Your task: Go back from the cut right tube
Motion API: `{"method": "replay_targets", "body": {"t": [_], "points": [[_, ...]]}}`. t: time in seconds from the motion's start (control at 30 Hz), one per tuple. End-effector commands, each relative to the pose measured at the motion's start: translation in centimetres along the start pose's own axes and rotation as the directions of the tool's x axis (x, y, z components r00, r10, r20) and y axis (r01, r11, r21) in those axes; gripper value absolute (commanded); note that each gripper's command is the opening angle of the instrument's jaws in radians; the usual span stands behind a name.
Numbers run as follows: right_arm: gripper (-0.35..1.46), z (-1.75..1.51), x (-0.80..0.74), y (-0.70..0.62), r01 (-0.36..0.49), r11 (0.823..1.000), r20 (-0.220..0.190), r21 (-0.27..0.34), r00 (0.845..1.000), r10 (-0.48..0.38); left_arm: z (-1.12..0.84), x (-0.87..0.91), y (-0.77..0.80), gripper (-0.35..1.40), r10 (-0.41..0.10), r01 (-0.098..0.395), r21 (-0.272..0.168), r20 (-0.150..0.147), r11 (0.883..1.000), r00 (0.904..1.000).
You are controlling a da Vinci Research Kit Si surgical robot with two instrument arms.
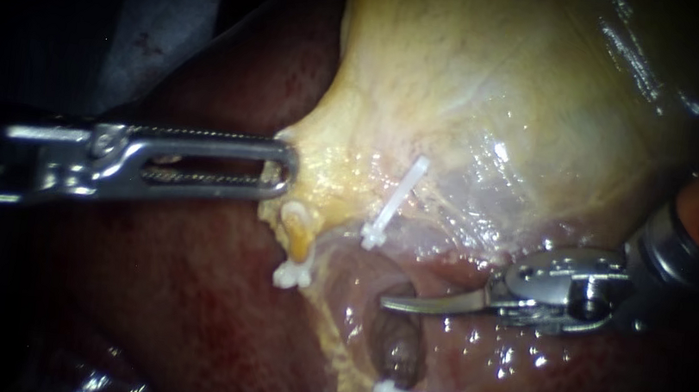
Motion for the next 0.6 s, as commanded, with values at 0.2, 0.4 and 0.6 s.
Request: {"method": "replay_targets", "body": {"t": [0.2,0.4,0.6], "points": [[-0.35,0.00,0.00,0.00,0.001,1.000,0.001,0.004,1.000,-0.001,0.00,0.00,0.00,-0.35,0.000,0.000,-0.001,0.000,1.000,1.0000],[-0.35,0.00,0.00,0.00,0.002,1.000,0.003,0.011,1.000,-0.002,0.00,0.00,0.00,-0.35,0.000,0.000,-0.001,0.000,1.000,1.0000],[0.15,0.00,0.00,-0.02,0.003,1.000,-0.017,0.017,1.000,-0.003,0.00,0.00,0.00,-0.35,0.000,0.000,-0.001,0.000,1.000,1.0000]]}}
